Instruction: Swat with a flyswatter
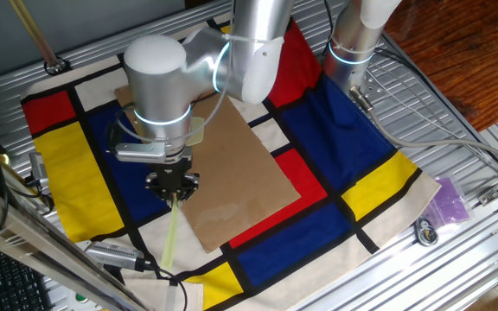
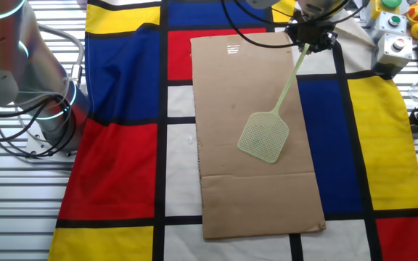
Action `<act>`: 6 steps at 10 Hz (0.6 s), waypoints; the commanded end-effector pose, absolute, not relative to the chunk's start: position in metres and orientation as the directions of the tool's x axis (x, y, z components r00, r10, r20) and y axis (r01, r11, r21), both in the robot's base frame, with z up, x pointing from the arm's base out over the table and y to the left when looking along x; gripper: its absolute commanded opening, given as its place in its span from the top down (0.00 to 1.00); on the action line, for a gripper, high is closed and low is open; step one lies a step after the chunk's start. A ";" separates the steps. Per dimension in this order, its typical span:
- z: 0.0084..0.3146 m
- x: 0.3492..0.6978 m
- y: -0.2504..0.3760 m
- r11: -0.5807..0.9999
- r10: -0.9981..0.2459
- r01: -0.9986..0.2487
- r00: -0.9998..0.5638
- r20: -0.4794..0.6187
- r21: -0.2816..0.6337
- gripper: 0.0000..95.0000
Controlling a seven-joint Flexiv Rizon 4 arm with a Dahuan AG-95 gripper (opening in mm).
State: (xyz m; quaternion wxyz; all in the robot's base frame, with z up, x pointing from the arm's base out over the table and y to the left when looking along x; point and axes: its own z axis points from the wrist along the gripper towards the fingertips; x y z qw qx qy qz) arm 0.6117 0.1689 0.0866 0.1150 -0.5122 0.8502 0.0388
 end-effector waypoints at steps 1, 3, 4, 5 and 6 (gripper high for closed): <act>0.087 0.612 0.169 0.473 -0.862 -0.879 -0.449 -0.235 -0.055 0.80; 0.087 0.612 0.169 0.480 -0.860 -0.876 -0.457 -0.227 -0.054 0.80; 0.088 0.612 0.168 0.490 -0.856 -0.870 -0.469 -0.217 -0.051 0.80; 0.089 0.612 0.168 0.525 -0.836 -0.851 -0.508 -0.208 -0.033 1.00; 0.092 0.612 0.168 0.564 -0.811 -0.826 -0.553 -0.191 -0.004 1.00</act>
